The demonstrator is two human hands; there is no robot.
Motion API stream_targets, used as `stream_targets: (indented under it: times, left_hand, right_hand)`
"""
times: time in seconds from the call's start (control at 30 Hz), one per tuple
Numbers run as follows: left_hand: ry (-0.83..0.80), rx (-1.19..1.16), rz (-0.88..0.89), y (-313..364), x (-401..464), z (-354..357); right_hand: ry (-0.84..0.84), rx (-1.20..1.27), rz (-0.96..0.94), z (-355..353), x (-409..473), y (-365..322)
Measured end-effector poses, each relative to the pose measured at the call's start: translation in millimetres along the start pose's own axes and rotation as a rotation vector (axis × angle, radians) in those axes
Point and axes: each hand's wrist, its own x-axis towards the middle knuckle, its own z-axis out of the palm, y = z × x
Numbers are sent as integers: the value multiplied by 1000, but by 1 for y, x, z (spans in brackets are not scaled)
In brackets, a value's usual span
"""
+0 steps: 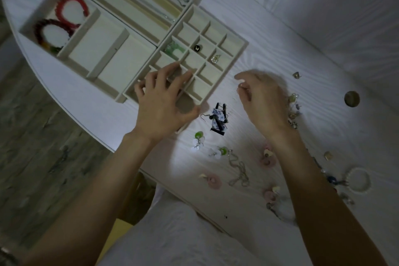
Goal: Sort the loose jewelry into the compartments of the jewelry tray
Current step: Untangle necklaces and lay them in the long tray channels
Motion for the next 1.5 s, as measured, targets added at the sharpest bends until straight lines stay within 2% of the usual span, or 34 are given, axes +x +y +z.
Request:
stream_targets:
  times: [0.13, 0.23, 0.33, 0.5, 0.67, 0.77, 0.87, 1.1, 1.37, 1.5]
  left_hand:
    - [-4, -3, 13, -4, 0, 1]
    - [-10, 9, 26, -6, 0, 1]
    - [-7, 3, 31, -6, 1, -2]
    - [-2, 1, 37, -7, 2, -1]
    - [4, 2, 36, -6, 1, -2]
    - [-8, 2, 38, -8, 2, -3]
    - [-13, 5, 37, -8, 2, -3]
    - [-22, 0, 32, -7, 1, -4]
    - [-22, -9, 34, -8, 2, -4]
    - [-27, -10, 28, -8, 3, -4]
  right_hand:
    - [-43, -152, -72, 0, 1, 1]
    - [-100, -137, -21, -2, -2, 0]
    - [-73, -127, 28, -5, -3, 0]
    - [48, 204, 27, -8, 10, -27]
    - [-3, 227, 23, 6, 28, -53]
    - [41, 250, 56, 5, 23, -46]
    - [101, 195, 31, 4, 20, -36]
    - [-49, -2, -85, 11, 46, -42]
    - [-88, -100, -66, 18, 61, -52]
    - [-100, -111, -139, 18, 60, -50]
